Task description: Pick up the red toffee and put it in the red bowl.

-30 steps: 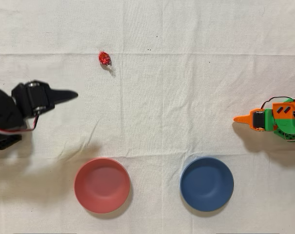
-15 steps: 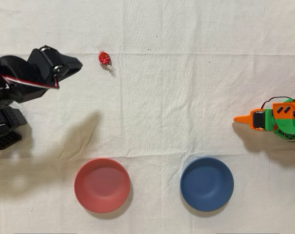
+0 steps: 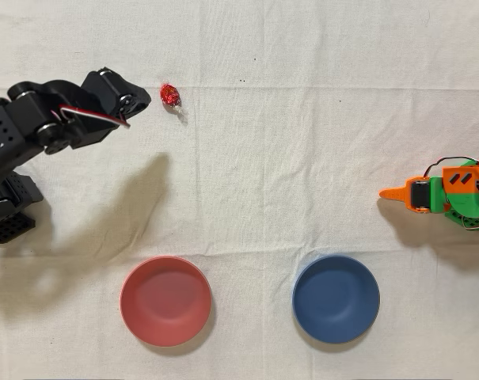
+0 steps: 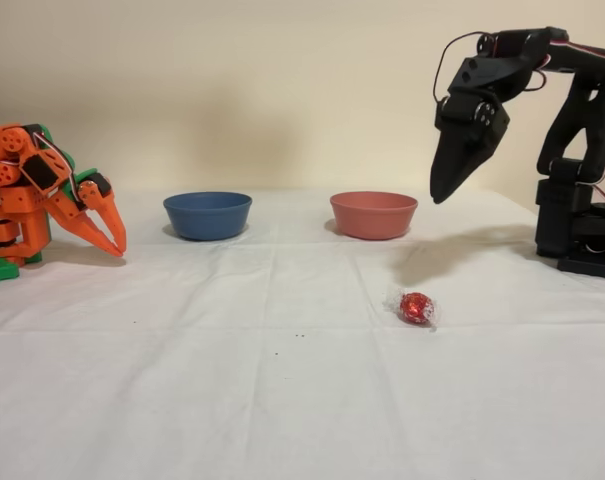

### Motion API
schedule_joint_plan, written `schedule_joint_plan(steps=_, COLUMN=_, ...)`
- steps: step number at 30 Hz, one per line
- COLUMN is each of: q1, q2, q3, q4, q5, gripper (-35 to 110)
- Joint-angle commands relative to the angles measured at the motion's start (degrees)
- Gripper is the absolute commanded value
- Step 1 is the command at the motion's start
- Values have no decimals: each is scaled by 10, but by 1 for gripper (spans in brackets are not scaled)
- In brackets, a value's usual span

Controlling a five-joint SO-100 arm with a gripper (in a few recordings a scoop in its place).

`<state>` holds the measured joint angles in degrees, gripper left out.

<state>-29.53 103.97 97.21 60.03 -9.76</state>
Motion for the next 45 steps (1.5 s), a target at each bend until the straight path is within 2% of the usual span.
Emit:
schedule_joint_plan(steps=1, q1=-20, q2=1, q3=11, q4=-25, q5=-6, gripper=0)
schedule_joint_plan(steps=15, q1=-40, q2=-46, q3=103, q4=-172, q5=-34, gripper=0)
schedule_joint_plan(steps=26, q1=-33, q2=-88, q3=93, q4=-222, q5=-25, gripper=1)
schedule_joint_plan(steps=33, q1=-33, q2=-114, q3=105, q4=-242, q5=-27, gripper=16)
schedule_joint_plan(steps=45, q1=-34, q2=-114, q3=160, q4=-278, q5=-43, gripper=25)
